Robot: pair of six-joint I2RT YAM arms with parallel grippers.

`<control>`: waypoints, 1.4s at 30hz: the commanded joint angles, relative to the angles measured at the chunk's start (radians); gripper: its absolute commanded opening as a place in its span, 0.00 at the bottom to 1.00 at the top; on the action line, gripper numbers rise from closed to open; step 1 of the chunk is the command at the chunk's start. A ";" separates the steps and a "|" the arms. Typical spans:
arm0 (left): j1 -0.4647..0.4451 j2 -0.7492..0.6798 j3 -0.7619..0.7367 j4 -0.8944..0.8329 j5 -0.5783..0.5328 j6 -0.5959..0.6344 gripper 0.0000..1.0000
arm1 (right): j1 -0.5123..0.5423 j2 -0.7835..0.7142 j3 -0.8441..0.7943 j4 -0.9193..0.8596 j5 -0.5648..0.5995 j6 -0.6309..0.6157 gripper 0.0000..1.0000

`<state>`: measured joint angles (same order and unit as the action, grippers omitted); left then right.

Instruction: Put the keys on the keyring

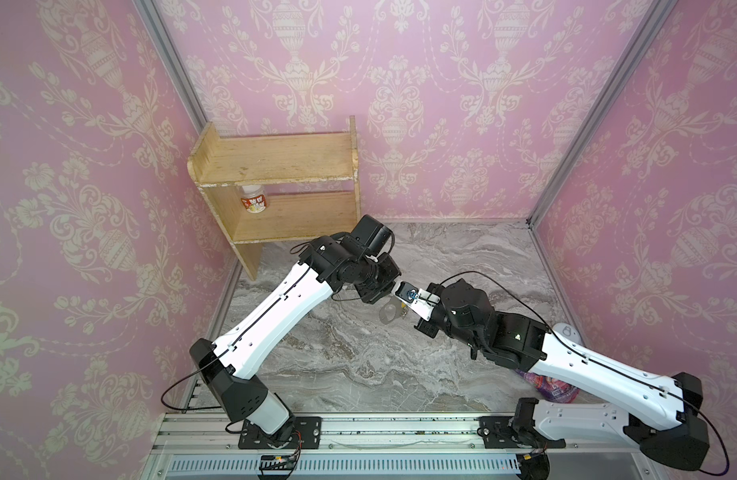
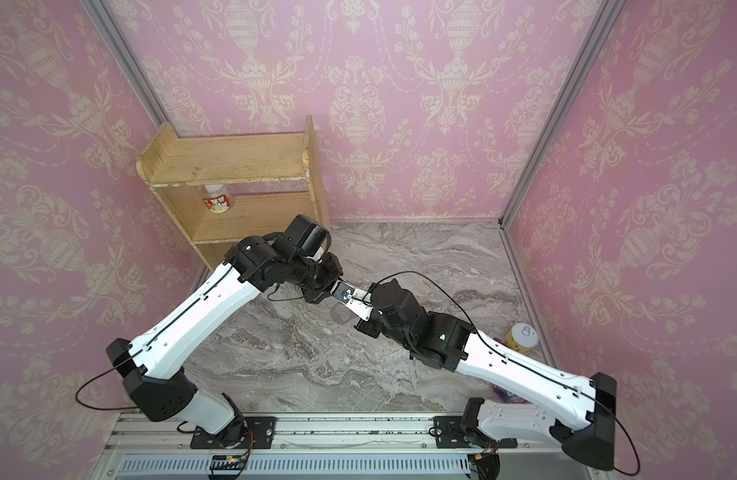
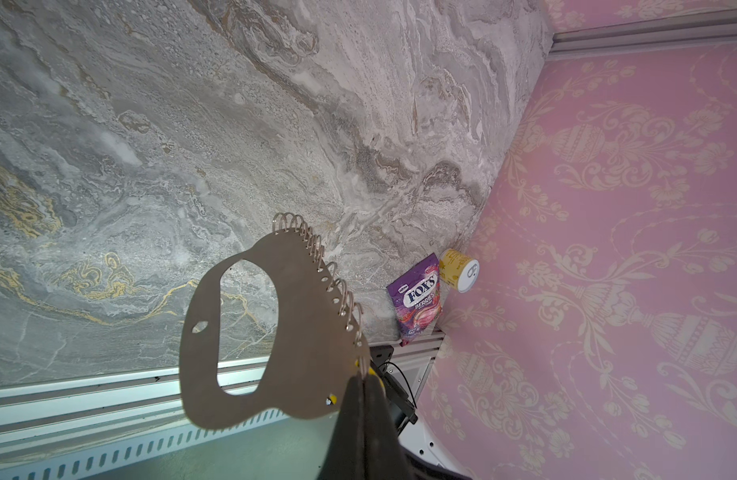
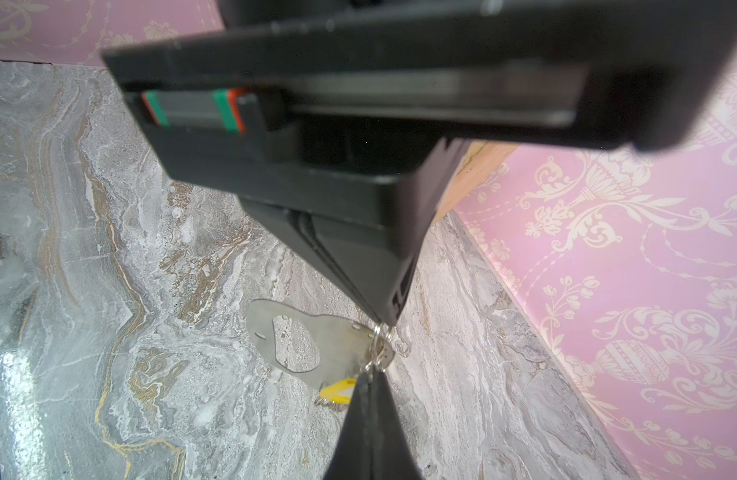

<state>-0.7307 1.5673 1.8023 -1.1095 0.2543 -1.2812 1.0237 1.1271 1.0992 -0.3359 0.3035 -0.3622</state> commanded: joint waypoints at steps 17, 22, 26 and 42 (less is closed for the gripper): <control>-0.007 0.006 0.033 -0.006 -0.015 -0.006 0.00 | 0.006 0.016 0.022 0.000 0.003 0.010 0.00; -0.007 0.004 0.033 -0.004 -0.013 -0.006 0.00 | 0.004 0.028 0.029 0.002 -0.002 0.006 0.00; -0.008 0.001 0.031 -0.007 -0.014 -0.006 0.00 | 0.004 0.033 0.031 0.011 0.004 0.001 0.00; -0.007 -0.010 -0.008 0.017 -0.032 -0.020 0.00 | 0.003 -0.022 0.030 -0.011 -0.001 0.014 0.00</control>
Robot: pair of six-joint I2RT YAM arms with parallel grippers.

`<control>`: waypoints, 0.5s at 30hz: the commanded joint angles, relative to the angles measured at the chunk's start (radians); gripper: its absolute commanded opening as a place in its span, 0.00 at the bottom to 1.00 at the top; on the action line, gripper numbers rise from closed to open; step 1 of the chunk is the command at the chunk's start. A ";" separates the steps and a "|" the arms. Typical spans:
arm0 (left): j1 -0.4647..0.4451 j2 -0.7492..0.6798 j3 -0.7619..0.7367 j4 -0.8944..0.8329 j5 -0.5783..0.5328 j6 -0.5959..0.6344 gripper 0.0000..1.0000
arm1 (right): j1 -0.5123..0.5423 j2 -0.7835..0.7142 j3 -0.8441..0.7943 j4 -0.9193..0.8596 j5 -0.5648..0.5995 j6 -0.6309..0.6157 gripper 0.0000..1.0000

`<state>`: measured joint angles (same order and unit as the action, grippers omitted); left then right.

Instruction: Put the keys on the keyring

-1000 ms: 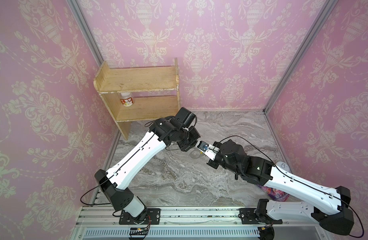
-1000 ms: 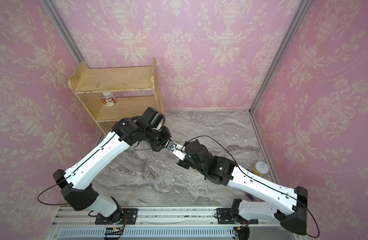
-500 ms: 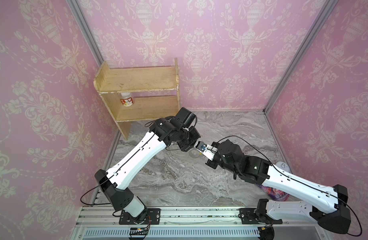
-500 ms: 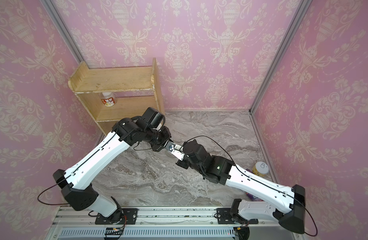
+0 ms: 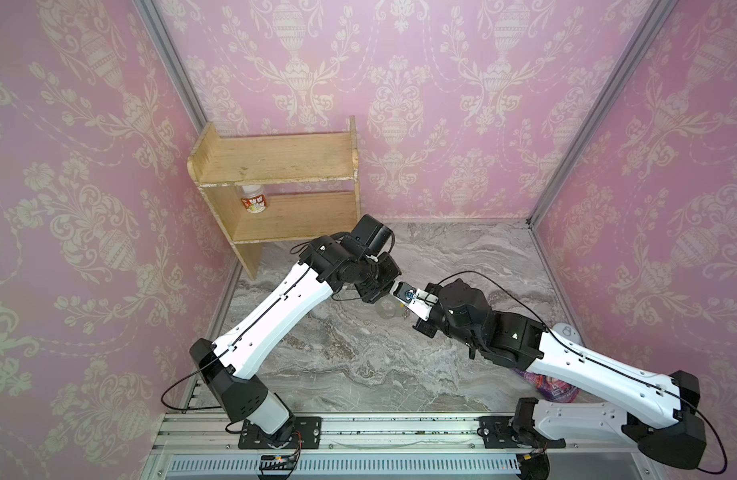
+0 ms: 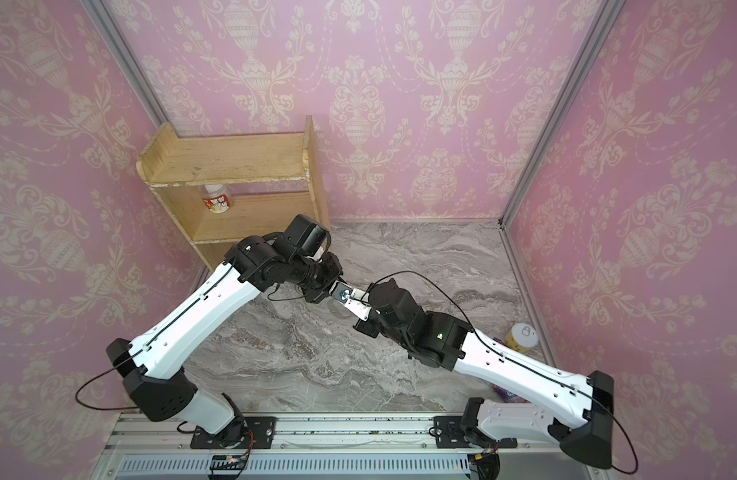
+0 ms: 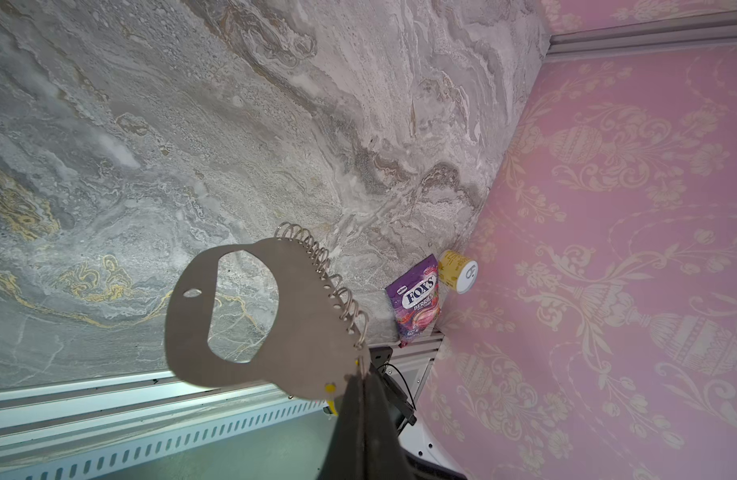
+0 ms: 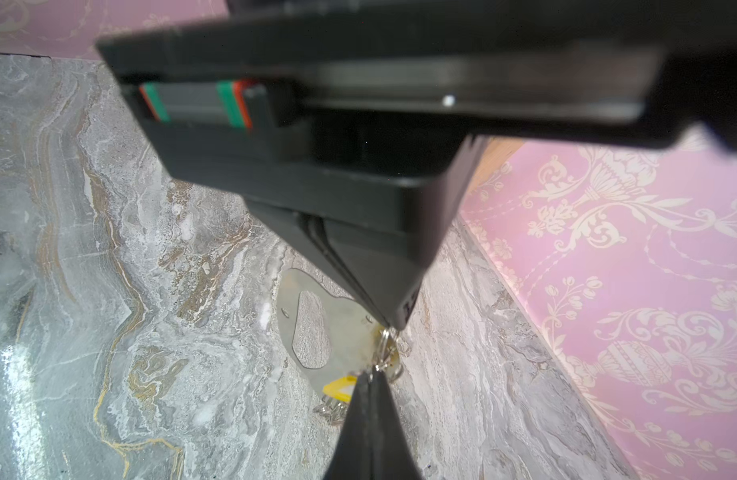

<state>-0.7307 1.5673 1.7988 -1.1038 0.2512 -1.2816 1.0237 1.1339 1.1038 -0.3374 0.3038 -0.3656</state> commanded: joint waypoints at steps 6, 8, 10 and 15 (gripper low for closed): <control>-0.007 0.003 0.024 0.001 -0.031 -0.027 0.00 | 0.003 -0.016 0.022 0.007 0.010 0.007 0.00; -0.007 0.007 0.034 -0.004 -0.031 -0.028 0.00 | 0.003 -0.008 0.019 0.017 0.009 0.006 0.00; -0.007 0.010 0.040 -0.008 -0.029 -0.026 0.00 | 0.003 -0.005 0.016 0.027 0.013 0.003 0.00; -0.008 0.012 0.040 -0.007 -0.024 -0.025 0.00 | 0.003 0.003 0.016 0.033 0.021 -0.007 0.00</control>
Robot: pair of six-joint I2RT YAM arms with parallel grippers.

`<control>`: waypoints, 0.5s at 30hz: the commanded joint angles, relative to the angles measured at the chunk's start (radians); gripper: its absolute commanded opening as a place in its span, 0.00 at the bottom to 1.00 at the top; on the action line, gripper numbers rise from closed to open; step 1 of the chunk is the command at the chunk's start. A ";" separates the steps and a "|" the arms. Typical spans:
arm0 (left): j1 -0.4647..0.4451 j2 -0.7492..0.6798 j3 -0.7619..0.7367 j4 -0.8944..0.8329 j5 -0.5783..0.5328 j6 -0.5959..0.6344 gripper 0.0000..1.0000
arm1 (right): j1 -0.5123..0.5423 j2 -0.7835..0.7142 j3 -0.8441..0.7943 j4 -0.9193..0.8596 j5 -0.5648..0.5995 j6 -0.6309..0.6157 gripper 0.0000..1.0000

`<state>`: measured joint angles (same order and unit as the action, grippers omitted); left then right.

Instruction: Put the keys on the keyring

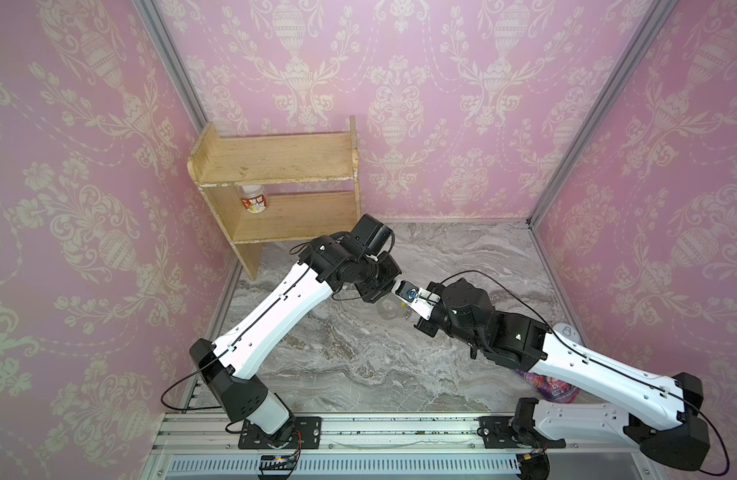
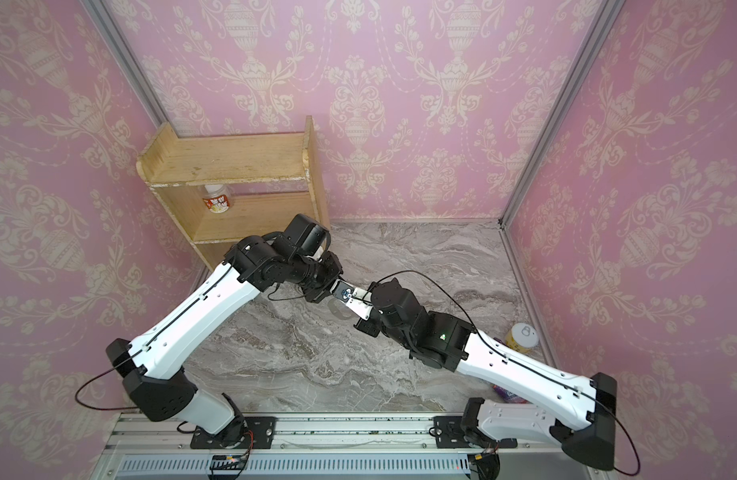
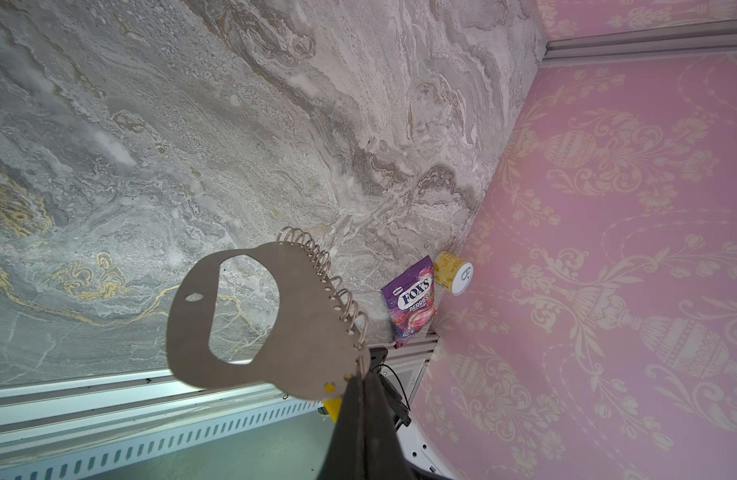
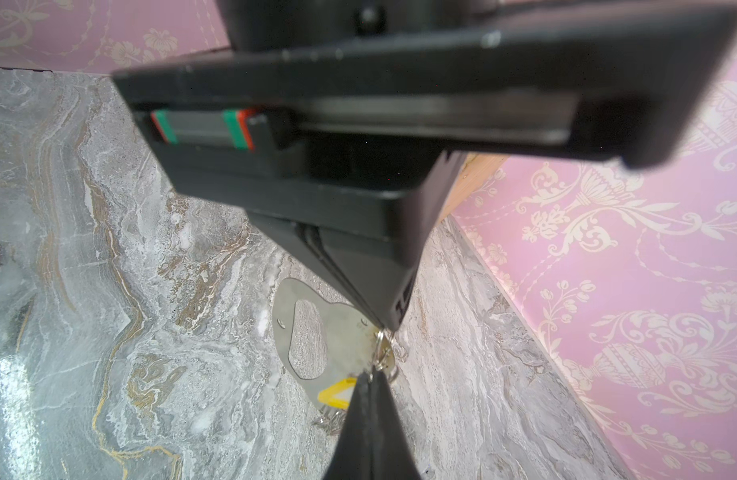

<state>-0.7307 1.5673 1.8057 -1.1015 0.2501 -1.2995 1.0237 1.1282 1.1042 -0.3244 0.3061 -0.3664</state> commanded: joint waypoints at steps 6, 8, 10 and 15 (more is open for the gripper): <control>-0.007 0.011 0.031 -0.009 -0.017 -0.006 0.00 | 0.003 0.020 0.021 0.019 0.030 -0.023 0.00; -0.007 0.010 0.031 -0.009 -0.017 -0.005 0.00 | 0.003 0.024 0.021 0.021 0.028 -0.024 0.00; -0.007 0.008 0.030 -0.009 -0.017 -0.006 0.00 | 0.002 0.027 0.023 0.024 0.025 -0.022 0.00; -0.008 0.003 0.022 -0.006 -0.016 -0.006 0.00 | 0.001 0.030 0.019 0.031 0.030 -0.023 0.00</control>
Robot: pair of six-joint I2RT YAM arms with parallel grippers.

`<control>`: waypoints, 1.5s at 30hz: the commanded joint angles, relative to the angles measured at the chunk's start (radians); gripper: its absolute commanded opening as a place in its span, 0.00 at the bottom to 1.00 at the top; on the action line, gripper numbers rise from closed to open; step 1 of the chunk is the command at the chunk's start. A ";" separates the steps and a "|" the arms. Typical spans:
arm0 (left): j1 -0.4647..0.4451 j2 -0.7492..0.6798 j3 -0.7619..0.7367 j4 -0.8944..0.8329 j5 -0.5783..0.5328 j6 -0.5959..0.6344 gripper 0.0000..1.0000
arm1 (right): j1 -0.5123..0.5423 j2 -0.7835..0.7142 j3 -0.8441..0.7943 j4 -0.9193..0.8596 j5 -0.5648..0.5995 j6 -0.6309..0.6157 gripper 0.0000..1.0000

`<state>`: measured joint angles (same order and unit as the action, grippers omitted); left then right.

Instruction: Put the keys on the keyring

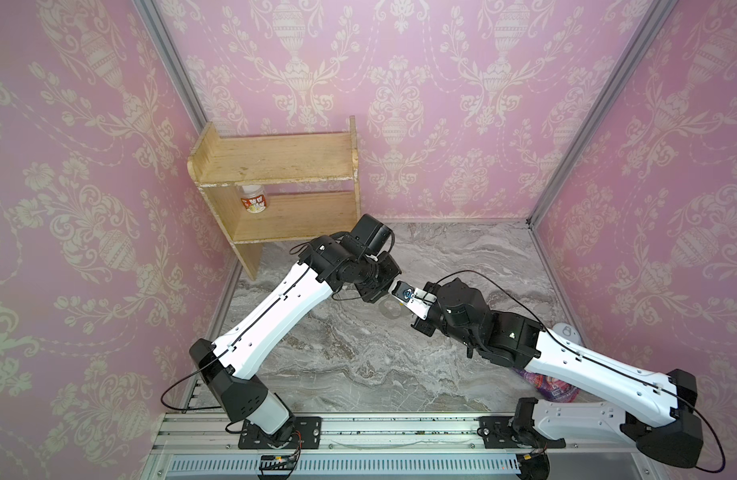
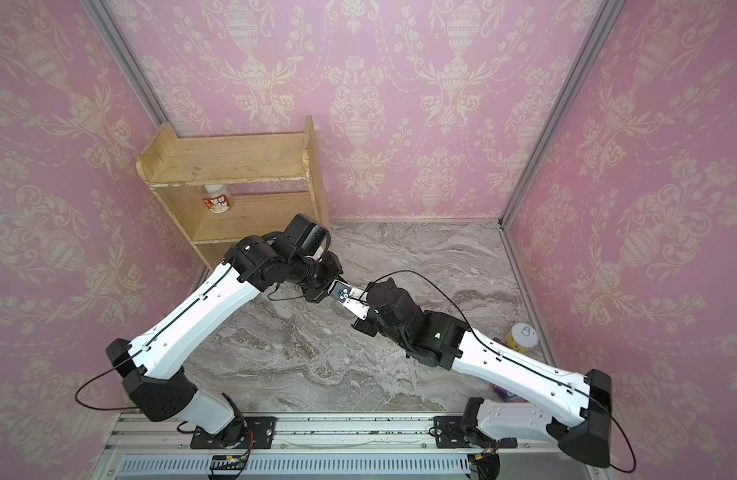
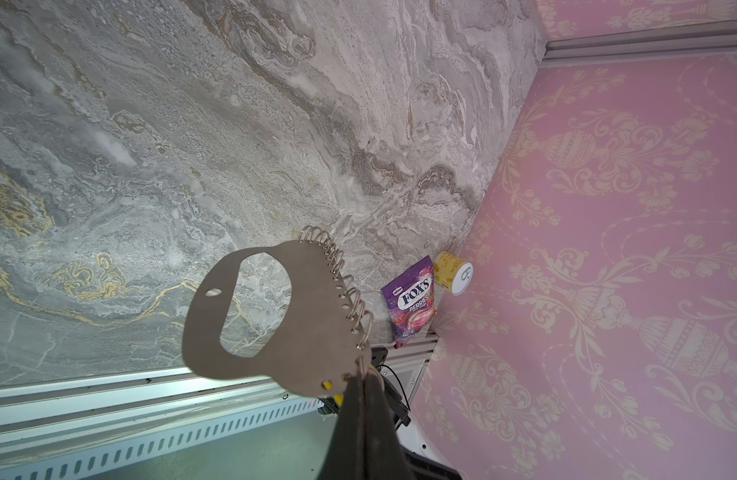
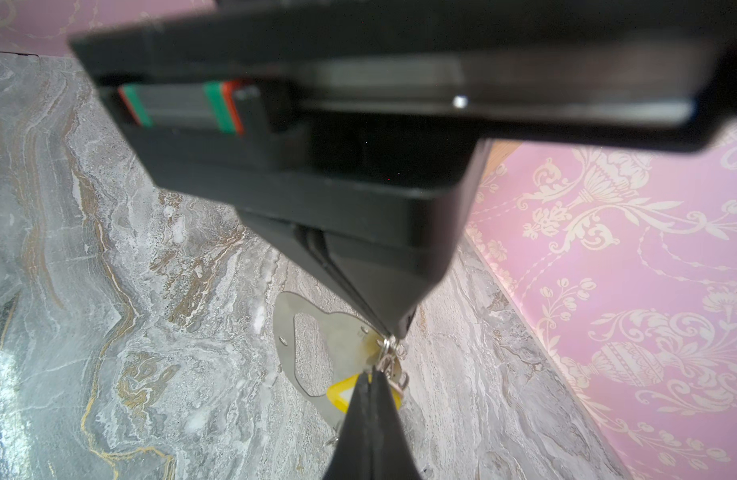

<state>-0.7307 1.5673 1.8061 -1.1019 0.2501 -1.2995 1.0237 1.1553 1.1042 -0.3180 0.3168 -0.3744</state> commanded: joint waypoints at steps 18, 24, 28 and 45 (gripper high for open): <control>-0.010 -0.007 0.013 0.014 -0.007 -0.009 0.00 | -0.043 0.007 0.025 0.021 -0.014 0.026 0.00; -0.008 -0.022 -0.013 0.022 -0.021 -0.013 0.00 | -0.083 -0.037 0.019 0.005 -0.090 0.075 0.00; -0.007 -0.033 -0.042 0.069 -0.016 -0.037 0.00 | -0.128 -0.083 0.004 -0.034 -0.212 0.125 0.00; -0.007 -0.015 0.010 0.128 -0.006 -0.060 0.00 | -0.187 -0.110 -0.058 -0.027 -0.336 0.130 0.00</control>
<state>-0.7307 1.5646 1.7874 -0.9871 0.2508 -1.3495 0.8391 1.0351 1.0580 -0.3542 -0.0048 -0.2535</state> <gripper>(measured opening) 0.040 0.049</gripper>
